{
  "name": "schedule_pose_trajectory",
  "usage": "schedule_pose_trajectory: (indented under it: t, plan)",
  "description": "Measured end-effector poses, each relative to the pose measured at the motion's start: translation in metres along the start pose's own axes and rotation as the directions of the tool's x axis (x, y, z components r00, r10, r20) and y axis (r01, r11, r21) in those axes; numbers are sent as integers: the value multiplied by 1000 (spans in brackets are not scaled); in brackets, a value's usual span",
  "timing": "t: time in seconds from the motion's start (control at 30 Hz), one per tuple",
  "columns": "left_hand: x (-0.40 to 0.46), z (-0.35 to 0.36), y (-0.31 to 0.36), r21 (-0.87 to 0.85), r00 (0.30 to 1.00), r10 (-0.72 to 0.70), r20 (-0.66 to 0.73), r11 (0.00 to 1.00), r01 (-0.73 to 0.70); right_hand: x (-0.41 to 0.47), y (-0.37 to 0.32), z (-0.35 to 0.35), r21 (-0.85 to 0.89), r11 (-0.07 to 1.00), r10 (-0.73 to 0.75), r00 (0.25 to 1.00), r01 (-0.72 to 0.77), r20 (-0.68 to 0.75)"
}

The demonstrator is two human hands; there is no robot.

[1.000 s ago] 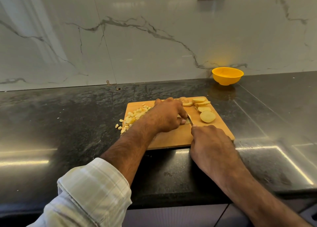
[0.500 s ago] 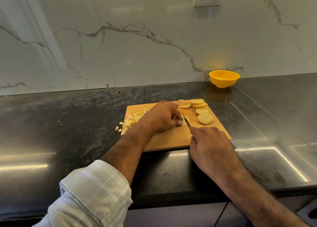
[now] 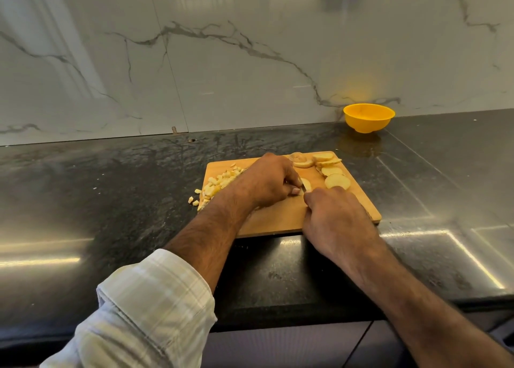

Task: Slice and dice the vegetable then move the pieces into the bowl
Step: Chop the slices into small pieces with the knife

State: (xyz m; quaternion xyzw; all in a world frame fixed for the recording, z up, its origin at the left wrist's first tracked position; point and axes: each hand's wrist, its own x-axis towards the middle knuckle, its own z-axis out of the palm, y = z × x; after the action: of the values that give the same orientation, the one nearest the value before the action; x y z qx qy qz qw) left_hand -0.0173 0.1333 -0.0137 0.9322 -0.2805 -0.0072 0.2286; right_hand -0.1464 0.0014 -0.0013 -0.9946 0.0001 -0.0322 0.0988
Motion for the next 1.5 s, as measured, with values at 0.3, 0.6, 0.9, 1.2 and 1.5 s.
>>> schedule_pose_trajectory:
  t: [0.3, 0.6, 0.9, 1.2, 1.5]
  plan:
    - [-4, -4, 0, -10, 999, -29, -15, 1000, 29, -28, 5, -7, -16, 1000, 11, 997, -10, 81]
    - [-5, -3, -2, 13, 999, -27, -45, 1000, 27, -25, -6, -9, -1, 1000, 9, 1000, -9, 15]
    - [-2, -4, -3, 22, 999, -34, -14, 999, 34, -2, -19, -9, -2, 1000, 11, 995, -11, 95]
    - [-1, -6, -9, 149, 997, -48, -54, 987, 56, -38, -2, 0, 16, 1000, 10, 995, -11, 98]
    - [-3, -10, -12, 126, 996, -79, -30, 989, 83, -27, -12, -6, 31, 999, 21, 998, -23, 67]
